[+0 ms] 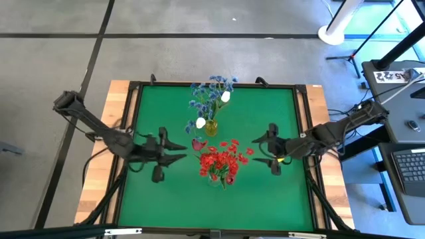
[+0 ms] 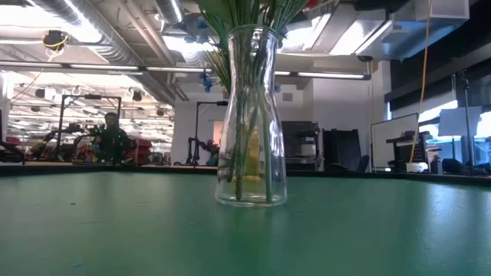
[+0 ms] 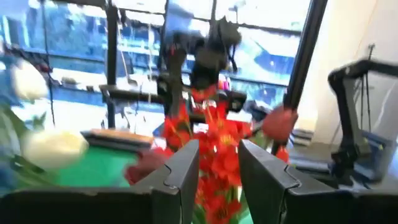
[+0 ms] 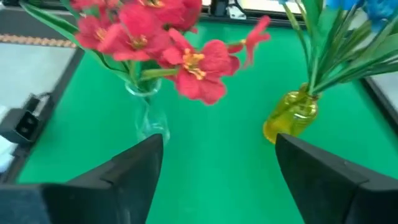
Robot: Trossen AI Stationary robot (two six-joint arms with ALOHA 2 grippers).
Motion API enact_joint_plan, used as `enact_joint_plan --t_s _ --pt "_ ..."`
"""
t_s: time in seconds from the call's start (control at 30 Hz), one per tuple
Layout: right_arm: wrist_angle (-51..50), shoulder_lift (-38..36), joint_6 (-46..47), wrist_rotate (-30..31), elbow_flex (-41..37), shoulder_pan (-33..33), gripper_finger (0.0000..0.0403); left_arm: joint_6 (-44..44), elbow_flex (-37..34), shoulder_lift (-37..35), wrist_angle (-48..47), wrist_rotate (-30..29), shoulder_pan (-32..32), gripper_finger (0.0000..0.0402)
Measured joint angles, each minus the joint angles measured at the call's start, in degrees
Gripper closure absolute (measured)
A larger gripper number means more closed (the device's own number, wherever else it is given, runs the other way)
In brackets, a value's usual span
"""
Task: Sort flowers into vase by color
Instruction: Return to Home Position
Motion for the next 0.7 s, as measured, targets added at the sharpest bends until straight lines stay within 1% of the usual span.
enact_joint_plan --t_s 0.1,0.17,0.23,0.27,0.37,0.53,0.63,0.7 --pt "-0.48 -0.69 -1.8 0.81 -0.13 -0.03 0.011 3.34 0.02 -4.83 -2.47 -2.84 -1.51 0.0294" --pt "-0.26 -0.77 -3.11 1.71 -0.14 -0.03 0.0124 5.09 0.02 -8.01 -4.4 -3.3 -2.08 0.0294" --pt "3.16 -0.94 -6.03 2.3 -1.68 -0.03 0.0138 6.41 0.02 -10.86 -6.28 -3.0 -2.25 0.0295" --pt "6.16 -1.63 -7.99 2.21 -3.32 -0.03 0.0146 6.65 0.02 -12.31 -7.44 -2.88 -2.3 0.0297" --pt "16.27 -5.7 -12.29 -0.7 -9.26 -0.24 0.0171 6.52 0.02 -15.9 -10.7 -2.77 -2.3 0.0314" --pt "30.71 -15.67 -15.95 -4.52 -21.91 -4.21 0.0208 7.63 -0.77 -19.28 -13.68 -2.53 -1.61 0.0361" --pt "40.5 -21.58 -16.93 -7.98 -29.09 -8.65 0.0227 7.63 -3.62 -19.95 -13.47 -2.37 1.62 0.0391" --pt "43.49 -24.87 -16.95 -10.87 -33.06 -12.18 0.0238 6.39 -5.97 -19.91 -12.12 -0.28 4.96 0.0398"
